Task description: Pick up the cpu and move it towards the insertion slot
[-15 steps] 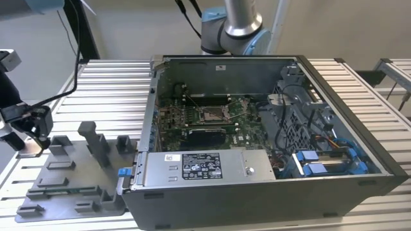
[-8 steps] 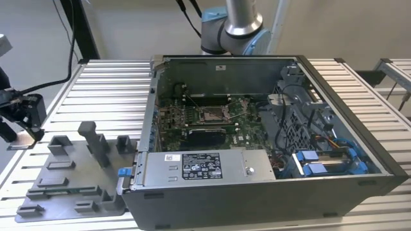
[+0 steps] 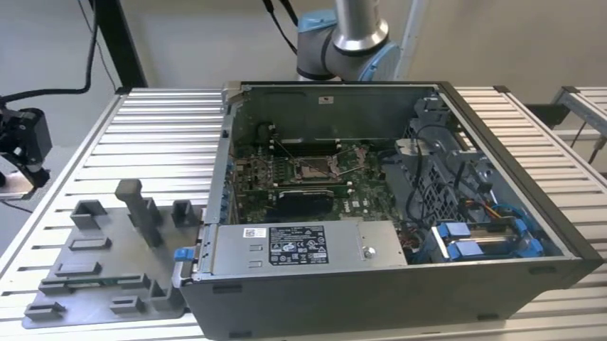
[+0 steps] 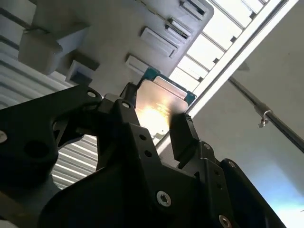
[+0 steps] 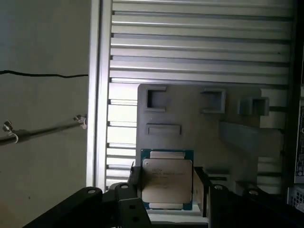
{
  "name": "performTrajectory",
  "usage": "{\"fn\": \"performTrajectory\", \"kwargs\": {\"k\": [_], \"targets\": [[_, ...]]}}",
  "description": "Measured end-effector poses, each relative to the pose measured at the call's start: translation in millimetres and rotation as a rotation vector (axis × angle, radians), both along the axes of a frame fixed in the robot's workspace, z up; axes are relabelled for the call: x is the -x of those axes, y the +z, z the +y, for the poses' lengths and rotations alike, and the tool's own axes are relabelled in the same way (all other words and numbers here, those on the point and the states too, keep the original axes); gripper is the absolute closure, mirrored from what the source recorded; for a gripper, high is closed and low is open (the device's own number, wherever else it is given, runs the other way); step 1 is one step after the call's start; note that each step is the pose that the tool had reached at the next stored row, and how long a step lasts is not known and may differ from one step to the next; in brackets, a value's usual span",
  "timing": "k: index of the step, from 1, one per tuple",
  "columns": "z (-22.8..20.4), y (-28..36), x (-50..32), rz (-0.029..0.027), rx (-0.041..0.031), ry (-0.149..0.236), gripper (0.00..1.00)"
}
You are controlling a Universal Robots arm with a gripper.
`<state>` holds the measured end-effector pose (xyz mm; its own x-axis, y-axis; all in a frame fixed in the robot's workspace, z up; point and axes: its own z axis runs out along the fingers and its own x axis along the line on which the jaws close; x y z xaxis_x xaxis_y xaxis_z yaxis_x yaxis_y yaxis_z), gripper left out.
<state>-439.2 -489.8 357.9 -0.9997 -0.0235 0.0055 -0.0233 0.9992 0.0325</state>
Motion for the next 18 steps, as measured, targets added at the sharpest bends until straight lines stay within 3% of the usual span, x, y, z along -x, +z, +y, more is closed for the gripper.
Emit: {"fn": "performTrajectory", "kwargs": {"k": [8,14,18], "targets": [[0.0,36.4,0.0,0.0002,0.0002,0.0,1.0],[0.0,37.5,-0.7,0.0011,0.0003,0.0,1.0],[0.4,37.2,-10.9,0.0011,0.0002,0.0,1.0]]}}
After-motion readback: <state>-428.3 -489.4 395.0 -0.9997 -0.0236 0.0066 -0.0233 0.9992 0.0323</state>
